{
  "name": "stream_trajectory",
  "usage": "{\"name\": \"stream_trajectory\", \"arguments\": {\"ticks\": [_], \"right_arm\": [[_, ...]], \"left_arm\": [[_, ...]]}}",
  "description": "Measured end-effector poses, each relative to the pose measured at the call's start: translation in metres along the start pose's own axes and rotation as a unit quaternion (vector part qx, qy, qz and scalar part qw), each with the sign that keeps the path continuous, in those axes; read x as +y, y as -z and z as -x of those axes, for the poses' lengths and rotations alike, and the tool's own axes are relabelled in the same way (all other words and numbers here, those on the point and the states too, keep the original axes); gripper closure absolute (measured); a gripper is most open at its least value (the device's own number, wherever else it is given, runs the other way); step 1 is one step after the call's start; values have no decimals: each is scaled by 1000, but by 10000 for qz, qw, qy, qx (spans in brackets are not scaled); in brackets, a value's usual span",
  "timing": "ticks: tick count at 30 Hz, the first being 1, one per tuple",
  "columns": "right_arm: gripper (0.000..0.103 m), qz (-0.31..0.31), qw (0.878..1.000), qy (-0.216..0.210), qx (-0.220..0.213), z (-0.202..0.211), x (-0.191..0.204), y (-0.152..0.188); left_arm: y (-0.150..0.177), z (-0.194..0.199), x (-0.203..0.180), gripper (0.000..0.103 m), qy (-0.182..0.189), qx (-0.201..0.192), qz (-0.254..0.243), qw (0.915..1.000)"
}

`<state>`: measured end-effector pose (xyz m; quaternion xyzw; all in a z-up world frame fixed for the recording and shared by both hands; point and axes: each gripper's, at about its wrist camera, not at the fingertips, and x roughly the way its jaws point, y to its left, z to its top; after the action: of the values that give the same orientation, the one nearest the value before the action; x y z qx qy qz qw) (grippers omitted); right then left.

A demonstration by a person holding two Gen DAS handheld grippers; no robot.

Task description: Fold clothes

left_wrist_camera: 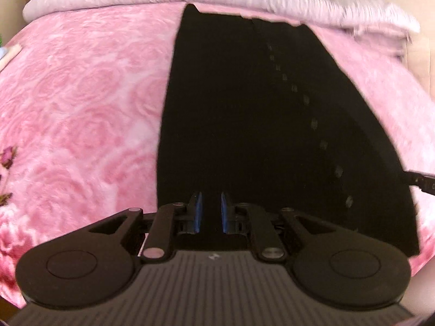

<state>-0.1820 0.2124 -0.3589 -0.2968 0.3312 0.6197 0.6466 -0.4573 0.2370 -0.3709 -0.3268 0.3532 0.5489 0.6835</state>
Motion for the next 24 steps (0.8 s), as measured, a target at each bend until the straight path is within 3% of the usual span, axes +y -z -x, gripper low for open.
{"name": "stream_trajectory", "arguments": {"ticks": [2,7,10,14,17,24], "right_arm": [[84,153,9998,-5,-86,5,-5,26],[83,220,9980,103,-582,37,-11,85],[80,-245,9966,128,-781,53,-15,113],[80,-858,9940,33,-682,89,-15,119],[78,-987,9857,-169,-1358,130,-12,121],[57,-1154,9844,-157,-1315,175,2,146]], "left_arm": [[20,-2,-2,94,-72,-47,-203,9998],[70,17,-6,94,-226,-634,-616,9958],[95,33,-11,94,-366,-939,-702,9924],[99,74,-18,93,-166,-884,-463,9949],[102,110,-28,92,-151,-1254,-375,9913],[126,154,-44,88,-216,-1165,-172,9928]]}}
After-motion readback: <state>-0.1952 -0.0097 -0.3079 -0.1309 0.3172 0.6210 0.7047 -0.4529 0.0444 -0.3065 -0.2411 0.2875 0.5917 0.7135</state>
